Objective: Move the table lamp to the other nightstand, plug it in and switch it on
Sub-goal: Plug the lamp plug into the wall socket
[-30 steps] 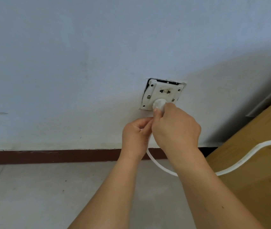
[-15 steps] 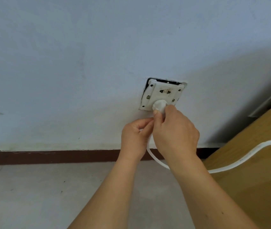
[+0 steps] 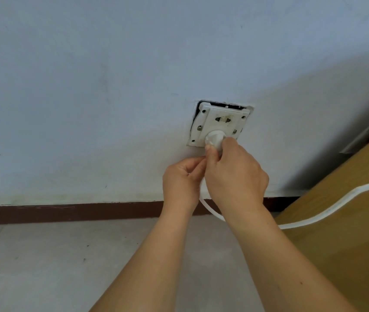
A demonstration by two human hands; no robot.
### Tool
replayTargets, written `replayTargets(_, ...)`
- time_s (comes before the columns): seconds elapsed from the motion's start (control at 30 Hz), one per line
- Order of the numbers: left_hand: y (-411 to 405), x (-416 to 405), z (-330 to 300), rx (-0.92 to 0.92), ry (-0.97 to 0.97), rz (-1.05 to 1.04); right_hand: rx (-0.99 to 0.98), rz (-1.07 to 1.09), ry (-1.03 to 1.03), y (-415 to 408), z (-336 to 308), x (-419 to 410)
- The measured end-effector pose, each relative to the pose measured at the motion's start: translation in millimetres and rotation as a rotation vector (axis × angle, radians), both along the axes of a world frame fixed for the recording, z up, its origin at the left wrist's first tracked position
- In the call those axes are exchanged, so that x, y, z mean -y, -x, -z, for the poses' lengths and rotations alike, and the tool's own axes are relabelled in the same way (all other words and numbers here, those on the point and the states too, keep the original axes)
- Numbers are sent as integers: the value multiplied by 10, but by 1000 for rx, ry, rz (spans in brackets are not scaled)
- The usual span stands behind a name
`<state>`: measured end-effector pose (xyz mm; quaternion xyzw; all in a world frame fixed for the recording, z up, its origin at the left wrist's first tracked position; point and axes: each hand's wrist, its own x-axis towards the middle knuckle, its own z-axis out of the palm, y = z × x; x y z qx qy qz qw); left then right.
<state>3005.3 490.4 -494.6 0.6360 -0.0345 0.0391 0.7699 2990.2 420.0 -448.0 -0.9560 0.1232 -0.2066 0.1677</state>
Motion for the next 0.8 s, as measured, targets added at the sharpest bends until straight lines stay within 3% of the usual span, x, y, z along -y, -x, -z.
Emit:
replayTargets(0.1, 44, -41, -48, -13, -9, 15, -142, -33, -17, 8, -58, 49)
replayTargets(0.2, 101, -87, -126, 97, -181, -77, -245, -59, 4, 101, -176, 141)
replayTargets(0.3, 144, -78, -359, 221, -291, -384, -134, -15, -28, 253, -365, 181)
replayTargets(0.37, 168, -4, -584, 312, -268, -468, -27, 7, -101, 338, -512, 207)
replayTargets(0.6, 474, 490, -1394, 494, -34, -292, 213, 10, -322, 817, -1026, 511)
replayTargets(0.8, 704, 687, -1710, 524, -33, -42, 281, 63, -317, 1280, -1402, 741)
